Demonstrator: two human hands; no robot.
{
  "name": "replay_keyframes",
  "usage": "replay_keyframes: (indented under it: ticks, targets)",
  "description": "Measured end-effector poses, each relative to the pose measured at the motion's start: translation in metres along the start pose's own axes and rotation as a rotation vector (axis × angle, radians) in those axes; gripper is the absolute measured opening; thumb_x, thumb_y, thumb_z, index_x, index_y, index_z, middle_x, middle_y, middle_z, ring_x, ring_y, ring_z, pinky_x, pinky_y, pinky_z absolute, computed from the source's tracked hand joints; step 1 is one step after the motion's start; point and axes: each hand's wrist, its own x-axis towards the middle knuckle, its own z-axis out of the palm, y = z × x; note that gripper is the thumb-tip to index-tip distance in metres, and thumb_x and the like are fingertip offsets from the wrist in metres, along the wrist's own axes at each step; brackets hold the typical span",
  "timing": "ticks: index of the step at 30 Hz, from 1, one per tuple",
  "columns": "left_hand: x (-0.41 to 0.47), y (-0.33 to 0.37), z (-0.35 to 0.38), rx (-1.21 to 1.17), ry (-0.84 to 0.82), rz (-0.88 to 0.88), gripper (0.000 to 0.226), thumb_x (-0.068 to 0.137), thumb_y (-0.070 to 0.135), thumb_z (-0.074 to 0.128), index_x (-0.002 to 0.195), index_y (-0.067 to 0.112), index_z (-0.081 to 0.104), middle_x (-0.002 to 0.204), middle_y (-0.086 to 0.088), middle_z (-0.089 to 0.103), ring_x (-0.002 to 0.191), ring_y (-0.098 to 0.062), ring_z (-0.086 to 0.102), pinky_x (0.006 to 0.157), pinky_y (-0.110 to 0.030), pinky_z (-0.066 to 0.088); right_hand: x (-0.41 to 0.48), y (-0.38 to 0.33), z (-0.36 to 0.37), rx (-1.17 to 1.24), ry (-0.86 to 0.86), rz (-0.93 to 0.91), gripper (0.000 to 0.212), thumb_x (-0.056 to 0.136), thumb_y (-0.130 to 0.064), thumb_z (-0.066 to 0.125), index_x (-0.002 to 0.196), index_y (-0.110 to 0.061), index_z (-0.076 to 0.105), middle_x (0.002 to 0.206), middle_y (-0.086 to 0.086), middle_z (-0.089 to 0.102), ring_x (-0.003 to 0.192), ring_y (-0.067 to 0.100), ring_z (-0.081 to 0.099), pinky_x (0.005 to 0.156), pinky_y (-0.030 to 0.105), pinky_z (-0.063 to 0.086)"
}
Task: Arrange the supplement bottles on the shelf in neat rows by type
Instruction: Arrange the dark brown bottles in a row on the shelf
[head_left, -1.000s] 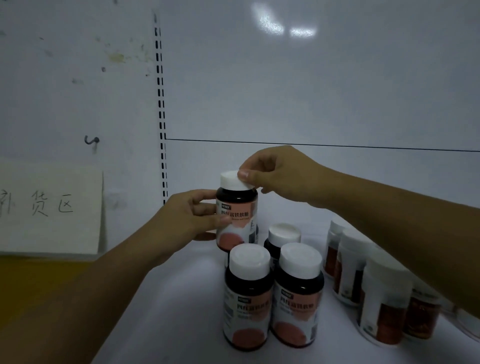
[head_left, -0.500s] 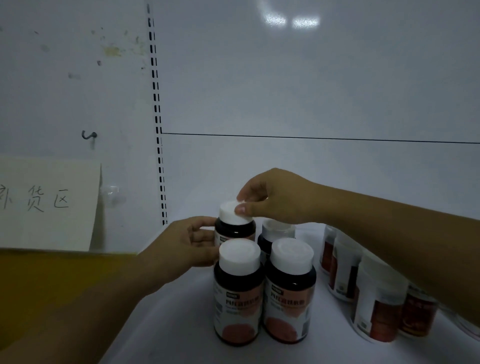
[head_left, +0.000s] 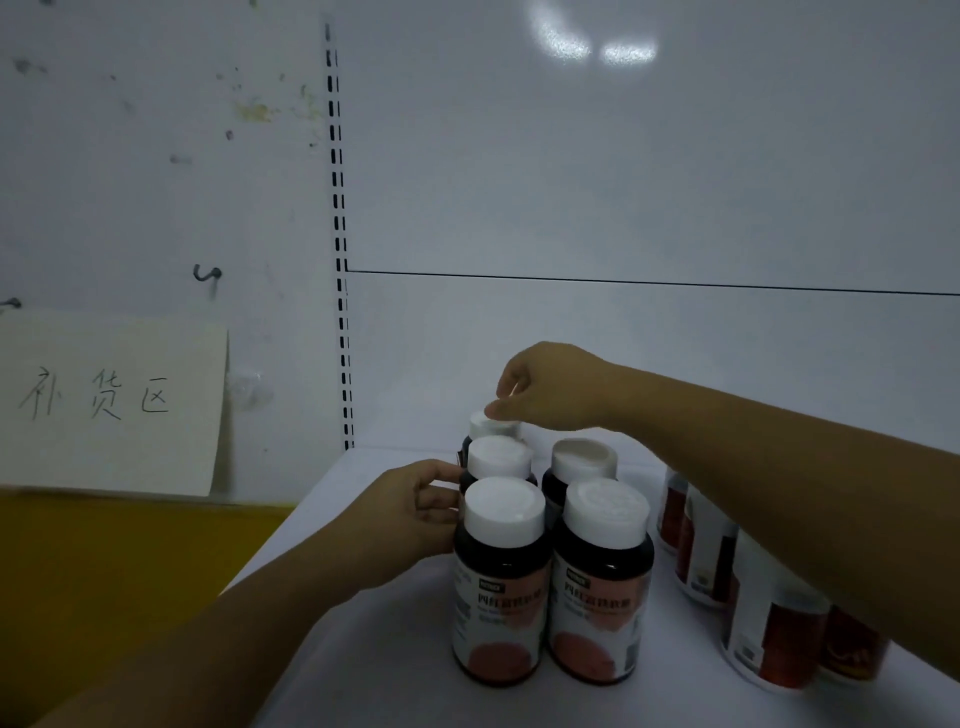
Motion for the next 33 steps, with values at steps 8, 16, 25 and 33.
replay_keyframes:
  ticks: [8,16,25,33]
  targets:
    - [-0.002,-0.006,-0.006,-0.038,0.042,0.027,0.043,0.084,0.007,0.063,0.125,0.016,0.056,0.115,0.003,0.066,0.093,-0.002,0.066,0.081,-0.017,0.053,0.036,-0.009,0.014,0.079,-0.165,0.193,0.045,0.078,-0.036,0.072,0.103,0.0,0.066,0.107,0.017,0.068,0.094,0.03,0.068,0.078,0.037,0.059]
    - [-0.013,0.002,-0.024,-0.044,0.366,0.075,0.042,0.086,0.025,0.062,0.126,0.03,0.051,0.118,0.015,0.053,0.108,-0.005,0.051,0.086,-0.025,0.041,0.024,-0.017,-0.026,0.491,0.331,0.109,0.021,0.075,-0.021,0.071,0.083,-0.001,0.072,0.089,0.013,0.07,0.083,0.027,0.068,0.07,0.04,0.061]
    - [-0.03,0.046,-0.046,-0.648,0.226,0.227,0.061,0.057,0.022,0.072,0.115,0.028,0.055,0.116,-0.003,0.064,0.103,-0.023,0.064,0.081,-0.04,0.057,-0.02,-0.047,-0.05,0.908,0.308,-0.152,0.012,0.084,-0.011,0.061,0.09,-0.011,0.071,0.095,0.009,0.072,0.082,0.019,0.069,0.065,0.028,0.059]
    - [-0.045,0.064,0.004,-0.786,0.062,0.254,0.052,0.062,0.013,0.065,0.113,0.016,0.057,0.107,-0.009,0.071,0.097,-0.026,0.069,0.083,-0.04,0.057,-0.074,-0.019,-0.06,0.952,0.438,-0.067,0.01,0.083,-0.009,0.062,0.08,-0.011,0.071,0.078,0.002,0.069,0.067,0.012,0.066,0.057,0.023,0.054]
